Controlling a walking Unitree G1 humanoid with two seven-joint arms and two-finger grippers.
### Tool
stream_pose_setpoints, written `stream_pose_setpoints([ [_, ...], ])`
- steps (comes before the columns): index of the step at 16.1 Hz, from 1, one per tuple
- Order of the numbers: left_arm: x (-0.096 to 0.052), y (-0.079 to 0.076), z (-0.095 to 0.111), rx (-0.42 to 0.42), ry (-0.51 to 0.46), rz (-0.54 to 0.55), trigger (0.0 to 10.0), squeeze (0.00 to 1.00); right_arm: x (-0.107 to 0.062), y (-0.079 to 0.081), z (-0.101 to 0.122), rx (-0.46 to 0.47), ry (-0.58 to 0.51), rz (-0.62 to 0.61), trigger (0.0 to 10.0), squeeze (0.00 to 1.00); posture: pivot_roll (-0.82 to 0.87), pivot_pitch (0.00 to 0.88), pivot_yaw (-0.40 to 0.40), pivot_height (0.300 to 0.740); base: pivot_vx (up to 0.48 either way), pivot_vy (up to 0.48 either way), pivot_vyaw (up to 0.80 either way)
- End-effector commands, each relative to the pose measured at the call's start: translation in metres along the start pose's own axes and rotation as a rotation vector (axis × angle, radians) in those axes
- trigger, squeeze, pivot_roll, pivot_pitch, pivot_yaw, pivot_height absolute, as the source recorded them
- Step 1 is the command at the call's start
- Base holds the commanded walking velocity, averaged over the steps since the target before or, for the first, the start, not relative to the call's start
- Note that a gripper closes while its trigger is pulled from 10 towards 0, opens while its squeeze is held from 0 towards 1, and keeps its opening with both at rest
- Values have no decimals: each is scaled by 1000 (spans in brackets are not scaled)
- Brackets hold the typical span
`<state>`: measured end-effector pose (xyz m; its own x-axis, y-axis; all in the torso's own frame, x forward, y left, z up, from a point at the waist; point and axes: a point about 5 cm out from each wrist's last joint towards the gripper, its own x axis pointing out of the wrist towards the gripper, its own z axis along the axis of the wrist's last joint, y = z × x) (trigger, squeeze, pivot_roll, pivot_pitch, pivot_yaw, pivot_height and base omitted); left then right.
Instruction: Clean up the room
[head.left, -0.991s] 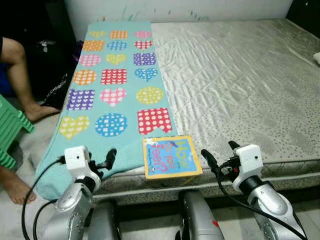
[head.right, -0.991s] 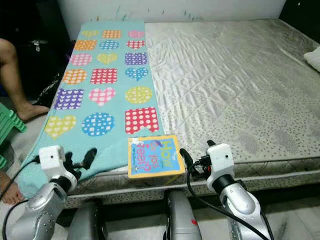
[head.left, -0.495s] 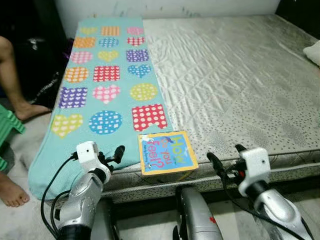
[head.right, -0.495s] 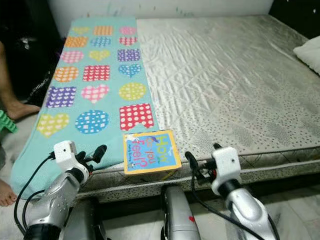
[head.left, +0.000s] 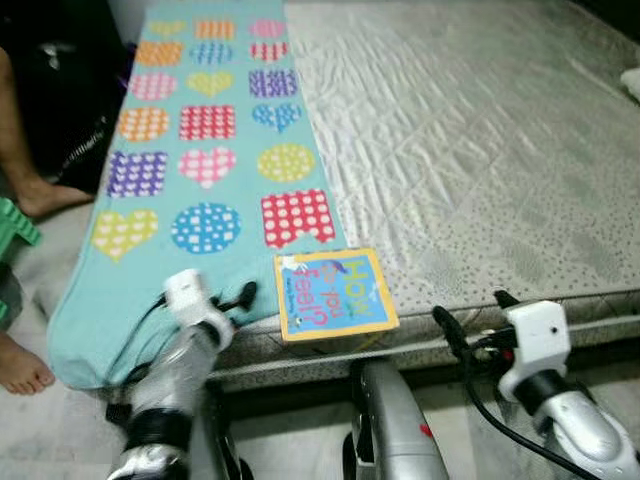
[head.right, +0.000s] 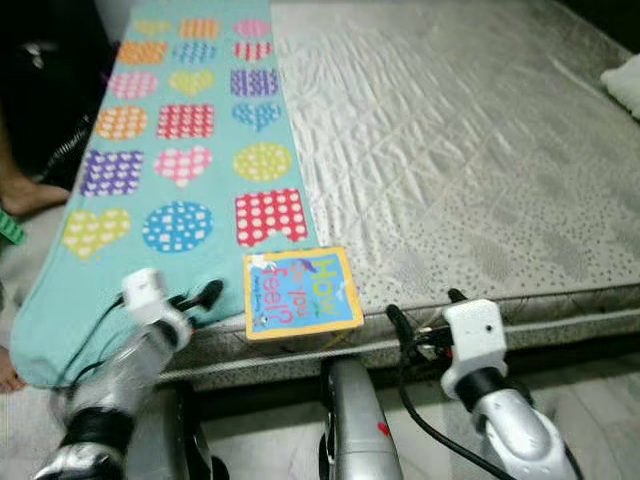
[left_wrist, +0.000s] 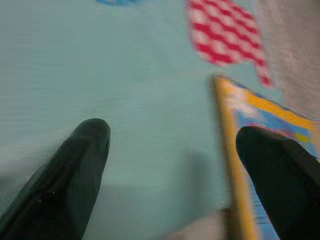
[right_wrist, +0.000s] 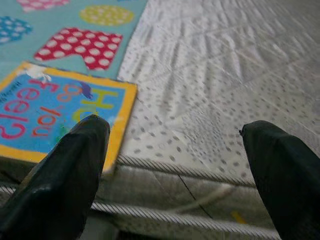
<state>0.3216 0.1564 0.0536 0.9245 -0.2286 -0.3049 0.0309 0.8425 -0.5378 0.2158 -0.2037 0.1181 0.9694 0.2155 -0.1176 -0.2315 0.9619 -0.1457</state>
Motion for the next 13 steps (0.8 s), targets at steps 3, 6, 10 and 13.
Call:
stream_pose_setpoints([
  [3, 5, -19, -10, 1, 42, -79, 10000, 0, -4, -4, 3, -7, 5, -25, 10000, 0, -333, 186, -32, 530, 0, 0, 0],
  [6, 0, -15, -29, -17, 130, -83, 10000, 0, -3, -4, 4, -5, 12, -22, 10000, 0, -327, 185, -36, 530, 0, 0, 0],
  [10, -1, -14, -44, -109, 222, -91, 10000, 0, -1, -4, 5, -7, 11, -18, 10000, 0, -329, 176, -37, 530, 0, 0, 0],
  [13, 2, -23, -44, -110, 248, -165, 10000, 0, -2, -3, 5, -6, 11, -21, 10000, 0, -334, 180, -35, 530, 0, 0, 0],
])
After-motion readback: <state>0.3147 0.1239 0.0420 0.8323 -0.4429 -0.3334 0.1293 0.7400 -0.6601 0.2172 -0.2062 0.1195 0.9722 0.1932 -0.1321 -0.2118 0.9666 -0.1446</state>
